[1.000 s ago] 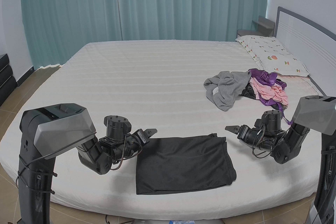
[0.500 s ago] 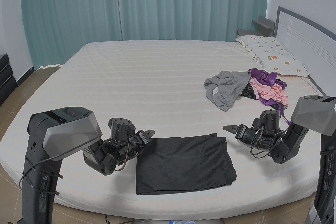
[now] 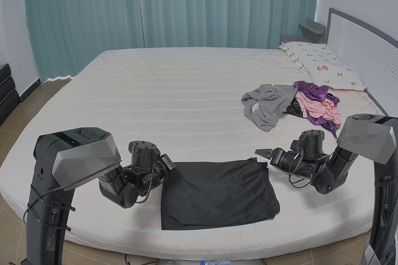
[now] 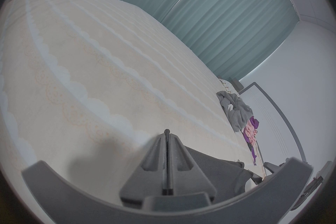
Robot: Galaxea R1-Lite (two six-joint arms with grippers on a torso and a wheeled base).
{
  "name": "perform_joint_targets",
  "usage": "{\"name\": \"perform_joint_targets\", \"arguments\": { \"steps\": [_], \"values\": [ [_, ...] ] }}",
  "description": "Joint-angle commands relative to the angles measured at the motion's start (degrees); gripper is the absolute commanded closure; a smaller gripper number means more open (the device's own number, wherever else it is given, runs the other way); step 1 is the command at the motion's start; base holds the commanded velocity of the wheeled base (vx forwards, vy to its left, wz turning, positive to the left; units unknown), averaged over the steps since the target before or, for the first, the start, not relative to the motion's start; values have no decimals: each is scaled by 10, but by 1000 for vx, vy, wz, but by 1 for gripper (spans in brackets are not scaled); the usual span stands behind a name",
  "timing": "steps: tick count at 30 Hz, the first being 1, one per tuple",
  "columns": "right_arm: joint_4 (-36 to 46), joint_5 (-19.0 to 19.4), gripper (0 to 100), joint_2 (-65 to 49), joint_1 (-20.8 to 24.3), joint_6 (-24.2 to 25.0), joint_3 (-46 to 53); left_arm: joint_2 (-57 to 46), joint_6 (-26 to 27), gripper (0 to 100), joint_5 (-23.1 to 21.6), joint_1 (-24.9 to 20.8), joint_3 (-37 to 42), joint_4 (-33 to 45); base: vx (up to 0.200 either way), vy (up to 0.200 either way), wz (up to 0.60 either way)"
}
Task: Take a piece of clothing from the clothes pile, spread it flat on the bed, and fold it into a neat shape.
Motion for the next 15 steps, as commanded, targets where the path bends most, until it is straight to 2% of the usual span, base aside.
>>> {"name": "perform_joint_targets", "arguments": {
  "steps": [1, 5, 6, 15],
  "values": [
    [0, 0, 0, 20, 12, 0, -13, 2, 0, 100, 1, 0, 0, 0, 0, 0, 0],
    [2, 0, 0, 28, 17, 0, -15, 2, 0, 100, 1, 0, -1, 0, 0, 0, 0],
    [4, 0, 100, 29, 17, 0, -15, 2, 0, 100, 1, 0, -1, 0, 0, 0, 0],
    [12, -8, 100, 23, 13, 0, -18, 2, 1, 100, 3, 0, 4, 0, 0, 0, 0]
  ]
}}
